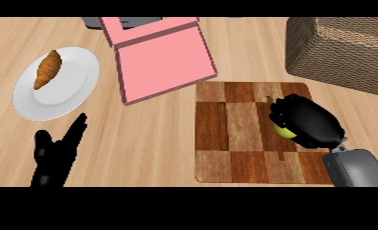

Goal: Pick the pear from the cutting board and place it in the basket

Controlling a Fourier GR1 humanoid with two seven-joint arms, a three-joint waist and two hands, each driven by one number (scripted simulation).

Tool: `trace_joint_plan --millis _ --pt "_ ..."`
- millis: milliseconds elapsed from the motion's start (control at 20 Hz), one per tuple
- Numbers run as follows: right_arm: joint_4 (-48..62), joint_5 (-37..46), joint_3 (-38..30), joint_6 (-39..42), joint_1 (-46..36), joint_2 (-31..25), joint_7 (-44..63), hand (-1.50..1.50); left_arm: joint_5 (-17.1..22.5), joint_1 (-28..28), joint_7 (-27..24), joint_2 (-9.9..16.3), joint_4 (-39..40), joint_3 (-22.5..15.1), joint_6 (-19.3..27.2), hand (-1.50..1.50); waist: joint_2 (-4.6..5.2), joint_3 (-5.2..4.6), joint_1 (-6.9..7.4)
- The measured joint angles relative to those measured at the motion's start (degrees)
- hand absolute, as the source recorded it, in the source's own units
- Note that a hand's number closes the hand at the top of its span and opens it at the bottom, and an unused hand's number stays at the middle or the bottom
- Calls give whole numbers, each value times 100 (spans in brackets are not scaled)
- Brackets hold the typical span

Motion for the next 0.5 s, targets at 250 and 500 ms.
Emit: trace_joint_plan --millis 250,500 --pt "167 -24 -771 874 31 811 2033 150 -14 125 36 10 -155 49 65 0 -11 -74 -104" --pt "-25 -1029 -1283 1290 -336 1530 3768 150 -8 102 79 -6 -152 34 43 0 4 -22 -47"
